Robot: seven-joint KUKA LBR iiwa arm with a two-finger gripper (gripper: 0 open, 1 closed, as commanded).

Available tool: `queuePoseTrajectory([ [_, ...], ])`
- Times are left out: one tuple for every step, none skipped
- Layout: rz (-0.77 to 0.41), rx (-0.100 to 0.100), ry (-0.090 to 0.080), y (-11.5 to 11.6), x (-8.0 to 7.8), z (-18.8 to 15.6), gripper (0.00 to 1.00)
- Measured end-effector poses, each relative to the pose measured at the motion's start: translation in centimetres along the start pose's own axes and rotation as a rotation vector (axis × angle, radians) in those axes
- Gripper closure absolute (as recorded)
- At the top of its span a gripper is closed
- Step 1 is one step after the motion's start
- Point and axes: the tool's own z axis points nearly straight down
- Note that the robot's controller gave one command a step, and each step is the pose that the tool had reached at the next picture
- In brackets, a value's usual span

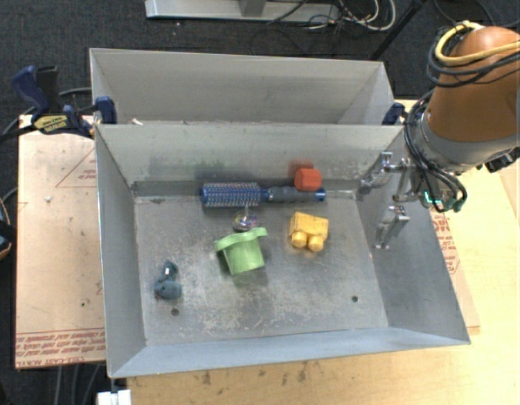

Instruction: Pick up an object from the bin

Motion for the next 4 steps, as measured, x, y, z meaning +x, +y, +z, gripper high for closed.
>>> queuePoseTrajectory([
  [0.279, 0.0, -0.015, 4.8, -1.6, 14.6, 0.0],
  [0.161, -0.001, -0.012, 7.2, -3.4, 14.0, 0.0],
  [0.297, -0.001, -0.01, 7.2, -3.4, 14.0, 0.0],
  [0.472, -0.005, -0.01, 6.1, -3.4, 16.6, 0.0],
])
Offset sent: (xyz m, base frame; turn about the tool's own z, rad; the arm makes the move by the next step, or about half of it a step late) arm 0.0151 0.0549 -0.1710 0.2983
